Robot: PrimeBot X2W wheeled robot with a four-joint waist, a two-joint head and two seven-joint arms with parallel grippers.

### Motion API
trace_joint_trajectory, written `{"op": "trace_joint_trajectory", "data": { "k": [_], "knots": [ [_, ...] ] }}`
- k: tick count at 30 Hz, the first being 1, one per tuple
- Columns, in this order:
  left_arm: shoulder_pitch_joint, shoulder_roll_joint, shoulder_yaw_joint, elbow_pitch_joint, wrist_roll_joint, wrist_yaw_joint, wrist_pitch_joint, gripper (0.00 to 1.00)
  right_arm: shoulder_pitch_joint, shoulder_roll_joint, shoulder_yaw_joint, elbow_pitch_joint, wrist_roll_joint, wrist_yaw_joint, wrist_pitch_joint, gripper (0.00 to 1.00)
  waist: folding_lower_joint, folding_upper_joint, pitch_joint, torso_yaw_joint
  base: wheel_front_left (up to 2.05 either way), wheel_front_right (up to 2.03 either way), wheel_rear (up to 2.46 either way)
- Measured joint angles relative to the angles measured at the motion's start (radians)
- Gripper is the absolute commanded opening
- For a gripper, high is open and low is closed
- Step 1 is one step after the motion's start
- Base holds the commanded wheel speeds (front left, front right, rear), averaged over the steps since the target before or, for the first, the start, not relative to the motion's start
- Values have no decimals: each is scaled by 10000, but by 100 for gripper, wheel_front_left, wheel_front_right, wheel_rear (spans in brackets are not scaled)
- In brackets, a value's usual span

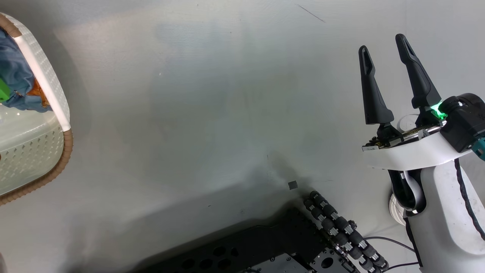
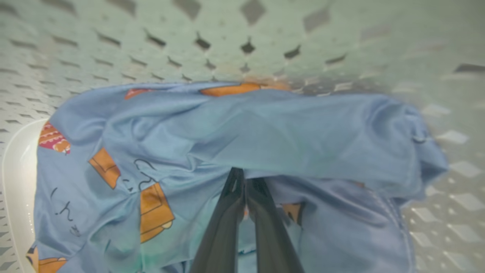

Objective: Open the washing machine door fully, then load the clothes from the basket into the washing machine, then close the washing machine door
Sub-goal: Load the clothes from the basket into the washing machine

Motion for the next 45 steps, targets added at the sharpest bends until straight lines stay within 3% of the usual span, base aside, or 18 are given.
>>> {"op": "trace_joint_trajectory", "data": {
  "k": [15, 36, 45],
  "knots": [
    [41, -203, 249, 443, -194, -119, -974, 0, -406, 165, -222, 98, 0, 0, 0, 100, 0, 0, -391, 223, 0, 0, 0],
    [2006, -1406, 483, 431, -585, -474, -3845, 0, -293, -17, -955, 454, -107, 0, 0, 100, 0, 0, -2125, 1308, 0, 0, 0],
    [2656, -1814, 113, 186, -476, -577, -4073, 0, 169, -205, -1068, 602, -184, 0, 0, 100, 0, 0, -3072, 1717, 0, 0, 0]
  ]
}}
